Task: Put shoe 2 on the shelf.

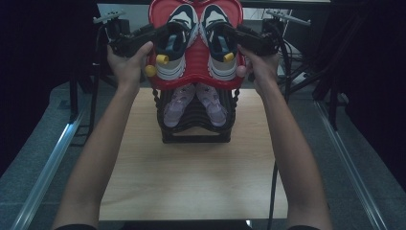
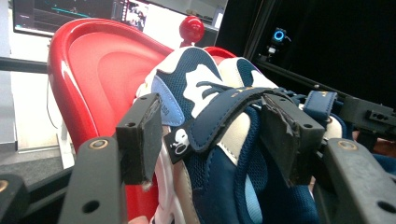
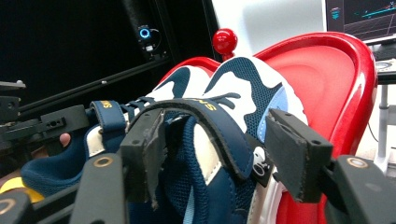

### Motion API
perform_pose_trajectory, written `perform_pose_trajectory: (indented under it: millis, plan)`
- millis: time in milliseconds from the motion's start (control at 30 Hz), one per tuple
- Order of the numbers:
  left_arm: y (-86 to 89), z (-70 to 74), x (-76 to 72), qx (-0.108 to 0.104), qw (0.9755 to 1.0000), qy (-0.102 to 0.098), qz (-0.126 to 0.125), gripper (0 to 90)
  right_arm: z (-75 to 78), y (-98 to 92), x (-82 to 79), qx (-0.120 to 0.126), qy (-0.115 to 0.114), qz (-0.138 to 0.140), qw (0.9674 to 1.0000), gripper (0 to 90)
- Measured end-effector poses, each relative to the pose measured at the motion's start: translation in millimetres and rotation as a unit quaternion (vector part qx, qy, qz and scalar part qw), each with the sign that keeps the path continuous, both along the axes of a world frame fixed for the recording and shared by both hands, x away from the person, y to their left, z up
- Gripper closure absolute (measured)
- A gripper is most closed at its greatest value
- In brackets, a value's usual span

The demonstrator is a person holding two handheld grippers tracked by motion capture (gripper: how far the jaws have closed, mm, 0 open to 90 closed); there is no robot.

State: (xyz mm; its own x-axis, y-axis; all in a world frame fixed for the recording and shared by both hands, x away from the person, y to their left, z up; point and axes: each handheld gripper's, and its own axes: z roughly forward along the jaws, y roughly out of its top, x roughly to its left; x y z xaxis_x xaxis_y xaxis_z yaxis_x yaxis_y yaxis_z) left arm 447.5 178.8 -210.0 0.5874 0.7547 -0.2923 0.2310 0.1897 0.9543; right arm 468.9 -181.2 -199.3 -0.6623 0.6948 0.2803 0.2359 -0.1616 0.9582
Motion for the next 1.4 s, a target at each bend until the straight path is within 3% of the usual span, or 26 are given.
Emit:
perform_pose_trajectory:
  millis: [433,700,1000,1133,1400]
  plan:
    - [12.3,2.2,-27.5,-0.003,0.9999,-0.012,-0.006,39.6,-7.9,-17.1,-32.5,0.017,-0.018,-0.009,0.9997,38.8]
    - [25.2,-4.1,-47.7,-0.008,0.9998,-0.011,-0.013,39.2,-9.5,-34.4,-55.5,0.034,-0.048,-0.009,0.9982,41.0]
    - [53.7,-18.7,-75.8,-0.015,0.9999,-0.009,0.0,38.9,-32.5,-54.9,-71.2,0.042,-0.045,-0.015,0.998,42.1]
    - [64.1,-26.4,-83.6,-0.018,0.9998,-0.01,0.006,39.2,-39.7,-61.5,-79.0,0.038,-0.043,-0.021,0.9981,42.1]
    - [70.6,-52.8,-88.3,-0.015,0.9999,-0.006,0.006,39.1,-54.8,-66.6,-88.9,-0.002,-0.047,-0.036,0.9983,42.0]
